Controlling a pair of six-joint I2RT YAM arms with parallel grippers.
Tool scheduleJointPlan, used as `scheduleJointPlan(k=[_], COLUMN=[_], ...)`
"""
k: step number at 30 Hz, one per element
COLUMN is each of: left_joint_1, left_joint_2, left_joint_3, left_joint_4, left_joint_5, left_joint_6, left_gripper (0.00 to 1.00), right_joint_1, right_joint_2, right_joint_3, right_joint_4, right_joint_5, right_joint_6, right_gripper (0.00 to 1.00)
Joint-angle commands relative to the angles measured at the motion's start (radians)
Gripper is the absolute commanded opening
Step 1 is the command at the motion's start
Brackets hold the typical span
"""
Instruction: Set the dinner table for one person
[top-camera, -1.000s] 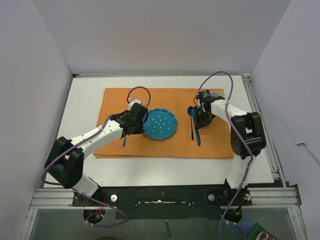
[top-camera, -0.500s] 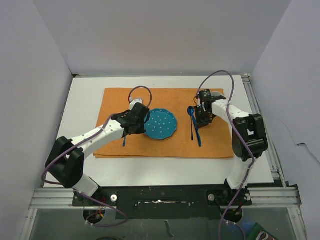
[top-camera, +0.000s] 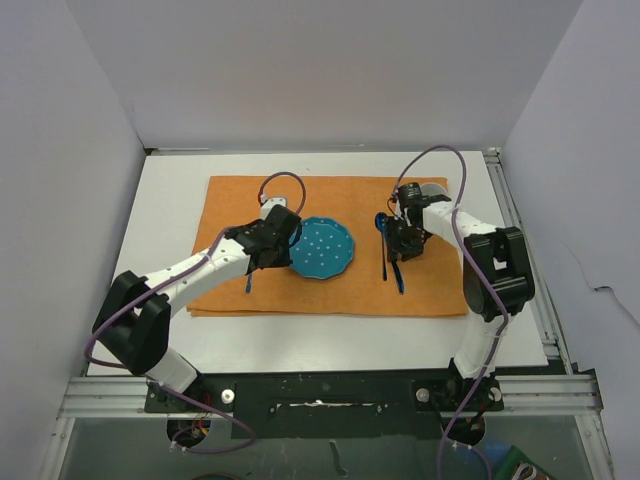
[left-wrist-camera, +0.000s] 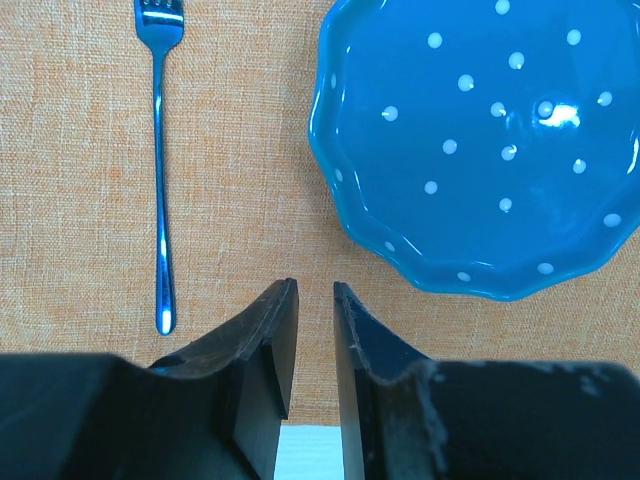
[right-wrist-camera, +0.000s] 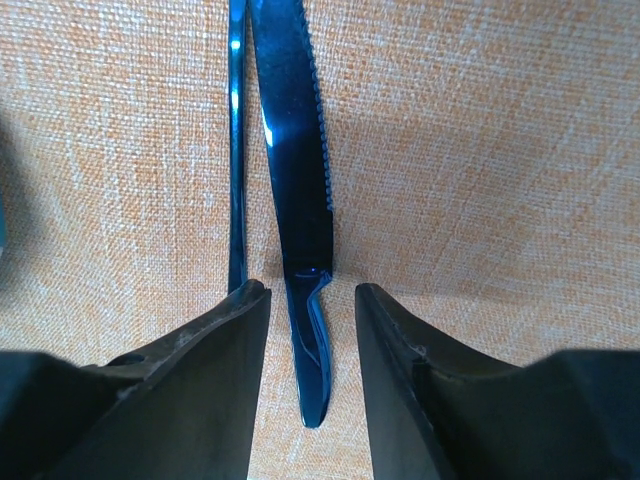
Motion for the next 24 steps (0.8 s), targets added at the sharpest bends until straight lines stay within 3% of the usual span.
scheduleJointPlan(k=[1,4,6,7,9,10,24], left_joint_1=[-0.003,-0.003,-0.003,-0.004,-0.003,-0.003,-0.008], left_joint_2=[0.01,0.008,0.004,0.003,-0.002,-0.004,0.006], left_joint_3=[0.059,0.06,0.061,0.061,0.061,0.06,0.058], left_joint_4=[0.005,0.001,-0.001,-0.003,-0.003,-0.003,0.003], left_joint_5=[-0.023,-0.026,-0.03,-0.031,-0.031,-0.031,-0.024], left_joint_6=[0.003,0.004,0.004,0.004,0.004,0.004,-0.003], left_gripper=[0.21,0.21,0.21,0.21,0.21,0.21,0.21], right_joint_1=[0.016,0.035,0.037,0.037,0.037,0.037,0.051], right_joint_2=[0.042,0.058,0.061,0.061,0.056,0.051,-0.078], right_joint_3=[-0.003,-0.017,-0.025,-0.029,-0.037,-0.041,-0.057], right_joint_4=[0.033,0.046,0.053,0.054,0.056,0.056,0.012], right_joint_5=[-0.017,-0.015,-0.011,-0.01,-0.005,0.002,0.037], right_joint_6=[-0.008,0.003,0.011,0.015,0.021,0.029,0.034], right_gripper=[0.41,0.4,0.34,0.3,0.05,0.0,0.0])
